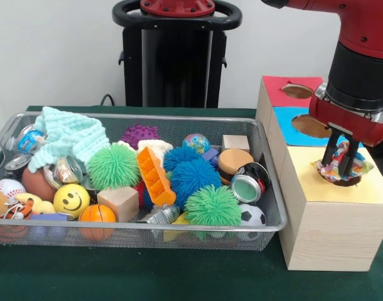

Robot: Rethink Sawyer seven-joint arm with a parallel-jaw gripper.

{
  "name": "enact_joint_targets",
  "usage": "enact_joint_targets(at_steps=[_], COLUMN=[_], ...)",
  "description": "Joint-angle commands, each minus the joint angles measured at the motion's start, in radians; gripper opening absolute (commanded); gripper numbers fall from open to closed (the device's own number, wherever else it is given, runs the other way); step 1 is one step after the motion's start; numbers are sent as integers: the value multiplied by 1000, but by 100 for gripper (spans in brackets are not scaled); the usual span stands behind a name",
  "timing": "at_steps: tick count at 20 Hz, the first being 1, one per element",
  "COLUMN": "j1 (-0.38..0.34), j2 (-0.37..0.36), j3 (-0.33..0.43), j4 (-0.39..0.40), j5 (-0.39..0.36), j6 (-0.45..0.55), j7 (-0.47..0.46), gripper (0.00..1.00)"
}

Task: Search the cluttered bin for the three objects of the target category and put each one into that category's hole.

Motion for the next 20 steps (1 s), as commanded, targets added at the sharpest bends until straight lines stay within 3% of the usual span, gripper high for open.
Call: enact_joint_targets(at_steps=[1,4,5,13,18,20], j1=[-19,-19,-18,-20,-20,-21], j2=[-9,-6,-6,-9,-7,-9], j3=[29,29,28,35,28,27], j4=[147,143,142,137,131,138], j5=[11,-1,-2,-11,1,4], j6=[94,86,80,78,110,80], j7=[181,162,161,137,169,175], gripper=[0,0,100,100,100,100])
